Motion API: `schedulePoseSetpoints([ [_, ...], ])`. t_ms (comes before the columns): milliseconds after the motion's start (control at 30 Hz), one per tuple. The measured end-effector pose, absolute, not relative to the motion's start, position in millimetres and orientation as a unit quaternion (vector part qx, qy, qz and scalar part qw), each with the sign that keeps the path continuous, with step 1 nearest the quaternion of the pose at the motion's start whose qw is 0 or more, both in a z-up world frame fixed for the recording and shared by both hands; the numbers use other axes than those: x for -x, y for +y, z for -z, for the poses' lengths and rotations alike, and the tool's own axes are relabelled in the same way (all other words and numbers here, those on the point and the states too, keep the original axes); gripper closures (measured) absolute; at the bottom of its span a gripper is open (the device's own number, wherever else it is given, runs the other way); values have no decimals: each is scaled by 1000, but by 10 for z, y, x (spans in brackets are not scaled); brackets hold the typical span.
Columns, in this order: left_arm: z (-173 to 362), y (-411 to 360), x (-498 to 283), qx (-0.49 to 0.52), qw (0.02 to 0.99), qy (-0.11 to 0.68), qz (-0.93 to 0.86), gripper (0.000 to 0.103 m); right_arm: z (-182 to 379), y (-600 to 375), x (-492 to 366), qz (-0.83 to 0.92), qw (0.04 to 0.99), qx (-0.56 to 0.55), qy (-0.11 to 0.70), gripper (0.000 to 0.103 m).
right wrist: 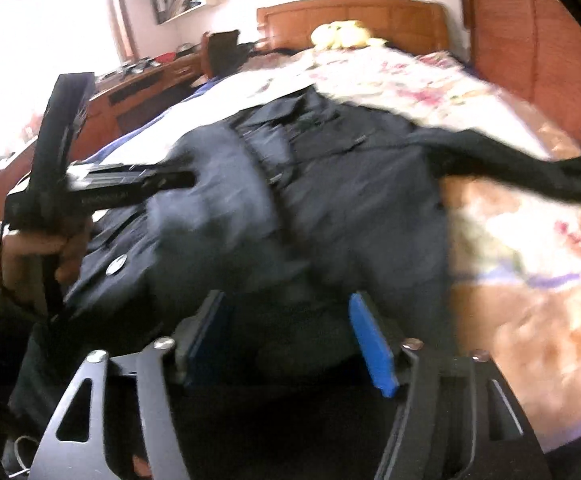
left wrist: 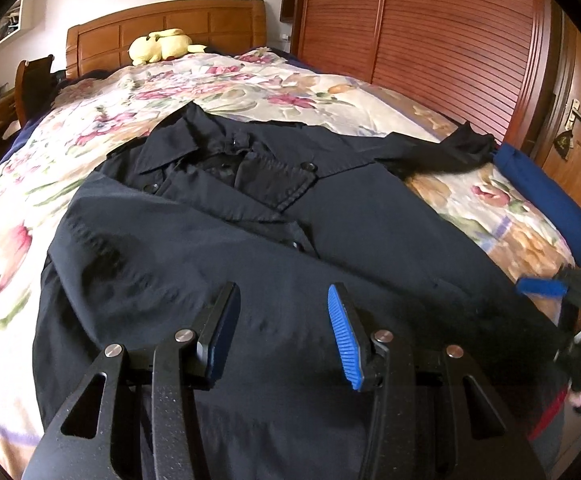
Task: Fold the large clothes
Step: 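Move the right tool to the other outstretched coat sleeve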
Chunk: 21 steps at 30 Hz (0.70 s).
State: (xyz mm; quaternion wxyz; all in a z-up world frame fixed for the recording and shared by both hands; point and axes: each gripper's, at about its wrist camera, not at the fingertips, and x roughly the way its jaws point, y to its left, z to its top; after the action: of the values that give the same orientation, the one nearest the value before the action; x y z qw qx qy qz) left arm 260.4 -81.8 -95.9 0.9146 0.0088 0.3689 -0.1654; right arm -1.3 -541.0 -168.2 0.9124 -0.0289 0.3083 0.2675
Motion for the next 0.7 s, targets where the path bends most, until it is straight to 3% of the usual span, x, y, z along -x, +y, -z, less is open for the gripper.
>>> schedulePoseSetpoints([
  [700, 1231, -992, -3079, -6, 907, 375, 190, 56, 1505, -6385, -2003, -52, 941, 40, 331, 30],
])
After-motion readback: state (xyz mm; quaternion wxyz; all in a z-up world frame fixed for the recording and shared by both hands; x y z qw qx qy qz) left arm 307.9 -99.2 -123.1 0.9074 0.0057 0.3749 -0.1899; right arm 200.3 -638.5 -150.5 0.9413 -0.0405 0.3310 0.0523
